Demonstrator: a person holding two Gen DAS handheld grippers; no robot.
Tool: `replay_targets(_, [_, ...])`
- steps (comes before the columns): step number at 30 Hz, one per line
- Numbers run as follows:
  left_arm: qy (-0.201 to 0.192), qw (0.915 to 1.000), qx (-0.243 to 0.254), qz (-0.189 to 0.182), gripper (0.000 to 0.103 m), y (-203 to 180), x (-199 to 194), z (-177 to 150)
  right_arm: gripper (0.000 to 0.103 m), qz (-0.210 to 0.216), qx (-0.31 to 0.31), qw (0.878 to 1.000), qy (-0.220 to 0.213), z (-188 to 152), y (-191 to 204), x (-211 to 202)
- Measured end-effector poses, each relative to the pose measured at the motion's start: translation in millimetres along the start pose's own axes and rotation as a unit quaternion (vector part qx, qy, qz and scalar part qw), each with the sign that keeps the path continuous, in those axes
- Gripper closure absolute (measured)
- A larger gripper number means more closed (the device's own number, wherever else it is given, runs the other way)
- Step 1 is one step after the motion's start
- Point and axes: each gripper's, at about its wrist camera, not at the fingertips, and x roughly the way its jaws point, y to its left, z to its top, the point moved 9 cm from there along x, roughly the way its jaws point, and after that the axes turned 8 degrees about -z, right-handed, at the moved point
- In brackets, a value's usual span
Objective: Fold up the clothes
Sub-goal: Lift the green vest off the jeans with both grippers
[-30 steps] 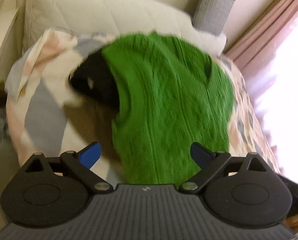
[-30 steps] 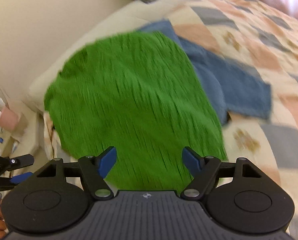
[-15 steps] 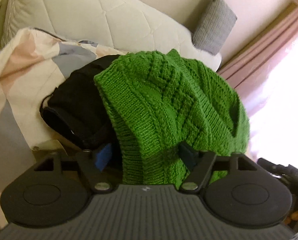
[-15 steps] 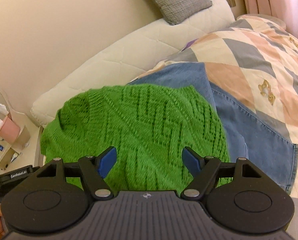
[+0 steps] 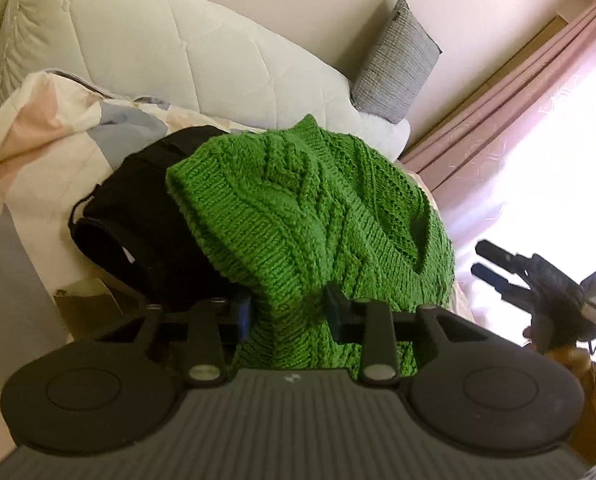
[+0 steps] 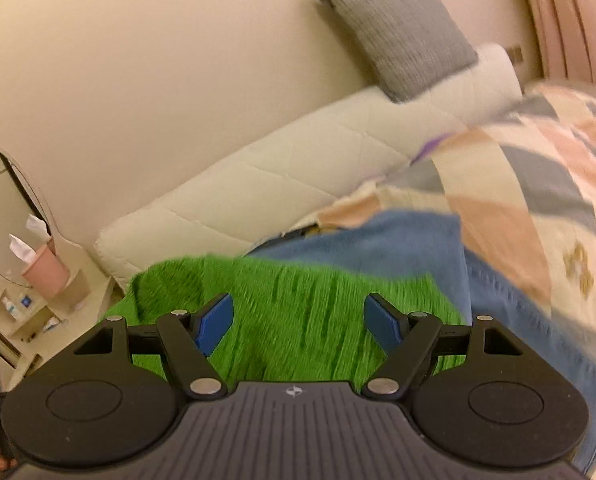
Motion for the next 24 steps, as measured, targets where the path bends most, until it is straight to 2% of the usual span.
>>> replay_targets(5, [0.004,0.9998,0.008,0.02,0.069,-1.3,-4.2,1.6,0.025,0.009,-0.021,1.0,0.007,17.3,-9.1,30.4])
replay_targets(8, [-0.013,0.9988,0.018,0.043,0.062,-0.7,-7.8,4.8,0.006,0.013,-0.025,0.999,0.014,23.1,-15.8,47.6])
replay_targets(10, [-0.016,0.9984,0.024,0.048,0.055,-1.4,-8.3,4.3,0.005,0.026,-0.014,0.999,0.024,19.1,-19.5,55.7])
replay_targets(13, [-0.027,0.9989,0.019,0.032,0.062,-5.8,-9.1,9.4,0.005,0.06,0.01,0.997,0.055,5.1,-20.0,66.3])
replay_targets(14, [-0.029,0.999,0.026,0.024,0.076,-9.9,-8.6,11.9,0.008,0.062,0.003,0.996,0.057,0.0,-16.4,65.5])
replay_targets(15, [-0.028,0.9986,0.037,0.025,0.09,-11.3,-7.2,12.0,0.019,0.064,-0.005,0.996,0.06,-5.2,-12.9,64.4])
replay_targets(16, [-0.026,0.9982,0.048,0.026,0.091,-12.6,-5.7,12.0,0.024,0.064,-0.018,0.996,0.064,-10.7,-8.5,61.2])
replay_targets(17, [-0.028,0.9981,0.048,0.025,0.091,-11.8,-5.9,10.3,0.034,0.065,-0.03,0.995,0.069,-16.3,-4.3,58.0])
replay_targets(18, [-0.033,0.9984,0.038,0.026,0.09,-8.0,-6.6,8.6,0.052,0.079,-0.03,0.993,0.08,-22.5,-2.0,54.4])
replay_targets(19, [-0.038,0.9985,0.028,0.027,0.088,-4.1,-7.3,6.8,0.063,0.091,-0.03,0.991,0.09,-28.3,0.2,50.8])
replay_targets(20, [-0.035,0.999,0.003,0.026,0.08,4.2,-4.3,3.9,0.074,0.087,-0.032,0.992,0.087,-30.0,1.8,49.4])
replay_targets(21, [-0.032,0.9989,-0.023,0.025,0.065,12.5,-1.1,0.9,0.074,0.082,-0.033,0.992,0.085,-31.8,3.4,48.1])
replay_targets(22, [-0.029,0.9981,-0.048,0.024,0.059,20.8,2.1,-2.1,0.074,0.078,-0.035,0.993,0.082,-33.5,5.0,46.7])
replay_targets(23, [-0.032,0.9966,-0.075,0.013,0.058,26.7,5.3,-4.2,0.074,0.074,-0.036,0.993,0.079,-35.2,6.6,45.3])
replay_targets(24, [-0.042,0.9946,-0.095,-0.001,0.059,29.7,7.6,-3.7,0.067,0.07,-0.038,0.994,0.077,-37.0,8.3,43.8])
